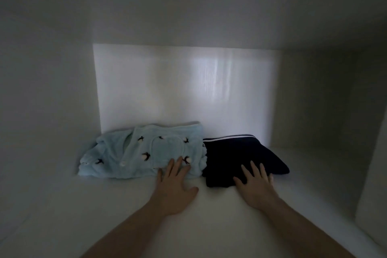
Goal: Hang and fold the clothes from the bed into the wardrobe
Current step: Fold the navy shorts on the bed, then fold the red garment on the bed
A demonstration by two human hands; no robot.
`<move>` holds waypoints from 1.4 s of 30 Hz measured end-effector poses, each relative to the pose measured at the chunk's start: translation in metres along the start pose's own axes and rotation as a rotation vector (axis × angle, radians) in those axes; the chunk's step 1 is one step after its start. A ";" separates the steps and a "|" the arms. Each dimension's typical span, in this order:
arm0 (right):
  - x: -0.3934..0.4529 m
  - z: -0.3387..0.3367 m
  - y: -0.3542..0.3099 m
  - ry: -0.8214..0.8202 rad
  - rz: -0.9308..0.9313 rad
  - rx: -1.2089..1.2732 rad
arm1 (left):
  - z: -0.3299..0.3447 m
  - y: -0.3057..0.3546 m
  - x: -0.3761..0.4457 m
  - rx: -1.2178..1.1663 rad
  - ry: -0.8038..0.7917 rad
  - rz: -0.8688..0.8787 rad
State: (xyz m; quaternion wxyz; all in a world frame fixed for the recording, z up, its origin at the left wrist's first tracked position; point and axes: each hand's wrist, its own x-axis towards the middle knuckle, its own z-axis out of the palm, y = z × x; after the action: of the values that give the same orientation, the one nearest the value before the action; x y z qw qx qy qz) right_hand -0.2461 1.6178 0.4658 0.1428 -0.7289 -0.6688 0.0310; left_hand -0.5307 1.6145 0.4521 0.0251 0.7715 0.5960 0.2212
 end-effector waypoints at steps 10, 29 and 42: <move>-0.108 -0.008 -0.039 -0.081 0.041 0.036 | -0.008 0.007 -0.009 0.059 -0.012 0.117; -0.484 -0.038 0.025 0.313 0.261 0.441 | -0.040 0.145 -0.241 -0.250 -0.119 0.945; -0.940 -0.053 0.063 0.410 0.919 0.398 | 0.005 0.351 -0.609 -0.571 -0.622 1.287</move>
State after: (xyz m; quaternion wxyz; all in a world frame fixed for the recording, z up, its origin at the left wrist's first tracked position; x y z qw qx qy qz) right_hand -0.2697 0.6800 0.3634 0.3775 -0.8963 -0.2206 0.0733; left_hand -0.3268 0.9480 0.3644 0.2560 0.9565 -0.0851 0.1106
